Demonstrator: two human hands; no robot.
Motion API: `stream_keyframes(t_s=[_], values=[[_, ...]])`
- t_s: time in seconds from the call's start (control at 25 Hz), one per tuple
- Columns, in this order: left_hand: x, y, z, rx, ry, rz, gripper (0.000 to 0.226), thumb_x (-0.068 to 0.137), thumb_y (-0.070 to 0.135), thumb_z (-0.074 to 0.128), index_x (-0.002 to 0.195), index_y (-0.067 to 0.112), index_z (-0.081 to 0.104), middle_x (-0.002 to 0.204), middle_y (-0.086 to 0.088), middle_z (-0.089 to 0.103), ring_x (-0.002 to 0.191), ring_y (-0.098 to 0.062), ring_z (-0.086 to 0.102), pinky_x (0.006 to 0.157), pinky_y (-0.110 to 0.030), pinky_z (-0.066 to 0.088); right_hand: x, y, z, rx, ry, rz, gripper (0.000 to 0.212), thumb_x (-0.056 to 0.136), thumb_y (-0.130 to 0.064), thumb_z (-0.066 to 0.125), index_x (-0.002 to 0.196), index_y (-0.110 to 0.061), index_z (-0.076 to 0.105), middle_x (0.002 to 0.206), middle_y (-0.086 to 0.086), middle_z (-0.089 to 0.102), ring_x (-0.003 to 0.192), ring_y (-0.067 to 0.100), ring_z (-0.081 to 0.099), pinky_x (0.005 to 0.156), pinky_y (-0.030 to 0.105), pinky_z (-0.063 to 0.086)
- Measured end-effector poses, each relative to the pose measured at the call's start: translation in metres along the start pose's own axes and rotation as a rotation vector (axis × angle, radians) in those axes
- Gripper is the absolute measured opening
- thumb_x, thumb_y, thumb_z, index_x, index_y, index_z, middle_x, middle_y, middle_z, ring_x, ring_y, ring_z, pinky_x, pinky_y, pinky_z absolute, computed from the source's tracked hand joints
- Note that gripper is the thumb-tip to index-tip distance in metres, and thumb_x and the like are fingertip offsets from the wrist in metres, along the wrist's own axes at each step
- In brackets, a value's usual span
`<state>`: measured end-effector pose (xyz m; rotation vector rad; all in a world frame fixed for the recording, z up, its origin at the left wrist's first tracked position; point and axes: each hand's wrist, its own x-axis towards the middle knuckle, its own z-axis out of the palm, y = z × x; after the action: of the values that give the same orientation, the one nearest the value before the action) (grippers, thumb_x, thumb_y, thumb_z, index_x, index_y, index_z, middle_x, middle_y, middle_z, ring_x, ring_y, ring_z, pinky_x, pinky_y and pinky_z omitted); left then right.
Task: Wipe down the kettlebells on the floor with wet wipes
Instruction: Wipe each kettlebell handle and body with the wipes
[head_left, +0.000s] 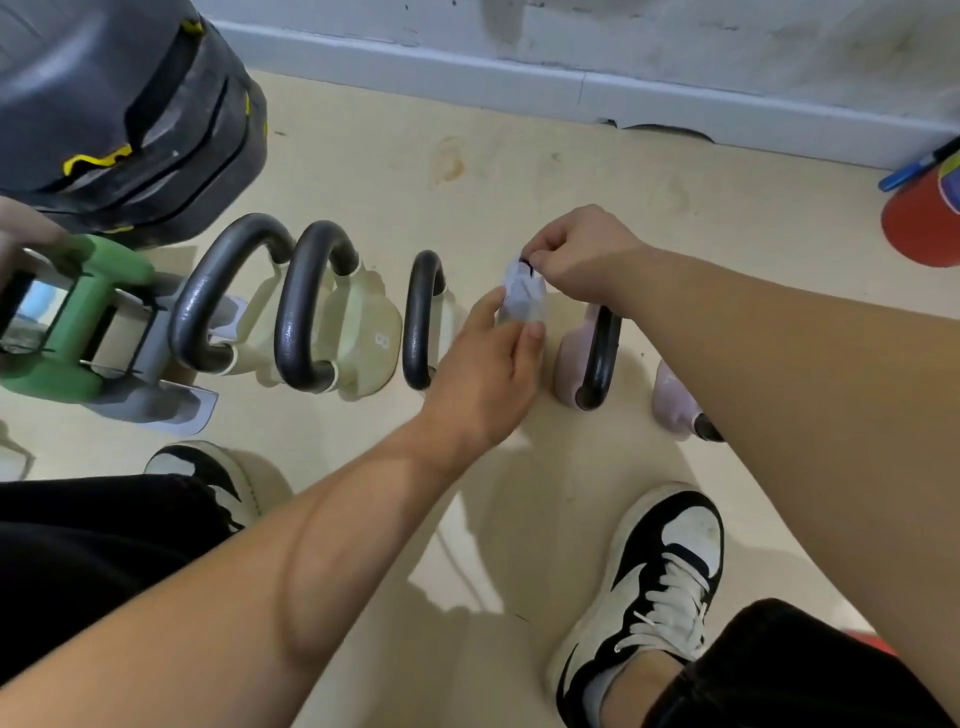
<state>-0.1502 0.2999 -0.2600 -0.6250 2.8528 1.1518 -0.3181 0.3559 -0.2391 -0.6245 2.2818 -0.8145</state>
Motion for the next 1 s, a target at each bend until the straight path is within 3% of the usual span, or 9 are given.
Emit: stream_keyframes(t_s=[0.16, 0.32, 0.36, 0.4, 0.44, 0.48, 0.72, 0.84, 1.0], values=[[0.014, -0.011, 0.003, -0.211, 0.343, -0.089, 0.013, 0.097, 0.024, 0.06, 0.107, 0.016, 0.059, 0.104, 0.002, 0.061, 0.088, -0.019, 0.066, 0.072, -0.03, 0.054, 0.004, 0.005, -0.002, 0.096, -0.007, 0.04, 0.027, 0.093, -0.009, 0.053, 0.093, -0.017, 0.079, 0.092, -0.005, 0.07, 0.069, 0.007, 0.053, 0.053, 0.016, 0.039], [0.03, -0.002, 0.013, -0.135, 0.031, -0.364, 0.029, 0.103, 0.036, 0.046, 0.122, 0.013, 0.046, 0.097, -0.002, 0.061, 0.081, -0.027, 0.065, 0.067, -0.039, 0.054, 0.008, 0.008, -0.002, 0.15, -0.012, 0.098, 0.031, 0.089, -0.006, 0.052, 0.106, -0.006, 0.078, 0.1, 0.01, 0.074, 0.071, 0.019, 0.054, 0.062, 0.021, 0.045], [0.029, 0.003, 0.019, -0.101, -0.009, -0.383, 0.025, 0.105, 0.035, 0.039, 0.117, 0.014, 0.044, 0.091, -0.004, 0.061, 0.079, -0.028, 0.064, 0.064, -0.04, 0.051, 0.012, 0.008, -0.003, 0.139, -0.021, 0.123, 0.035, 0.087, -0.006, 0.052, 0.113, 0.0, 0.074, 0.113, 0.019, 0.073, 0.082, 0.008, 0.034, 0.068, 0.025, 0.049], [0.029, 0.008, 0.022, -0.089, -0.005, -0.402, 0.022, 0.106, 0.035, 0.036, 0.114, 0.015, 0.041, 0.088, -0.003, 0.06, 0.077, -0.028, 0.063, 0.061, -0.039, 0.047, 0.016, 0.007, -0.004, 0.119, -0.033, 0.148, 0.038, 0.086, -0.007, 0.053, 0.119, 0.002, 0.07, 0.121, 0.021, 0.069, 0.126, 0.016, 0.046, 0.074, 0.029, 0.051], [0.032, 0.011, 0.023, -0.074, 0.012, -0.419, 0.02, 0.107, 0.034, 0.034, 0.112, 0.015, 0.04, 0.087, -0.002, 0.059, 0.077, -0.026, 0.062, 0.06, -0.036, 0.044, 0.019, 0.005, -0.006, 0.112, -0.046, 0.187, 0.039, 0.086, -0.01, 0.056, 0.12, 0.002, 0.07, 0.122, 0.02, 0.069, 0.087, 0.011, 0.037, 0.076, 0.031, 0.05], [0.04, 0.014, 0.021, -0.051, 0.006, -0.422, 0.017, 0.107, 0.031, 0.035, 0.11, 0.015, 0.039, 0.087, -0.002, 0.057, 0.077, -0.025, 0.061, 0.06, -0.034, 0.042, 0.023, 0.003, -0.008, 0.112, -0.064, 0.219, 0.036, 0.085, -0.013, 0.059, 0.116, -0.002, 0.073, 0.117, 0.015, 0.071, 0.091, 0.026, 0.062, 0.079, 0.033, 0.05], [0.113, 0.033, -0.014, -0.077, -0.305, -0.688, 0.019, 0.1, 0.009, 0.04, 0.109, 0.004, 0.056, 0.086, -0.014, 0.067, 0.072, -0.03, 0.068, 0.06, -0.036, 0.059, 0.033, -0.015, 0.0, 0.052, -0.069, 0.3, 0.03, 0.091, -0.013, 0.051, 0.062, -0.013, 0.058, 0.103, 0.009, 0.071, 0.097, 0.025, 0.065, 0.086, 0.033, 0.05], [0.096, 0.029, 0.001, 0.125, -0.24, -0.501, 0.028, 0.1, 0.01, 0.038, 0.126, 0.009, 0.047, 0.107, -0.01, 0.064, 0.093, -0.031, 0.065, 0.067, -0.037, 0.051, 0.029, -0.01, 0.0, 0.081, -0.084, 0.34, 0.023, 0.091, -0.018, 0.05, 0.07, -0.012, 0.058, 0.101, 0.008, 0.065, 0.076, 0.022, 0.058, 0.065, 0.027, 0.043], [0.016, 0.002, 0.031, 0.08, 0.087, -0.282, 0.056, 0.104, 0.029, 0.038, 0.154, 0.017, 0.015, 0.131, -0.006, 0.054, 0.112, -0.029, 0.058, 0.086, -0.046, 0.05, 0.023, -0.005, 0.001, 0.2, -0.065, 0.299, 0.019, 0.088, -0.019, 0.056, 0.094, -0.004, 0.066, 0.098, 0.01, 0.07, 0.086, 0.024, 0.066, 0.068, 0.029, 0.037]])
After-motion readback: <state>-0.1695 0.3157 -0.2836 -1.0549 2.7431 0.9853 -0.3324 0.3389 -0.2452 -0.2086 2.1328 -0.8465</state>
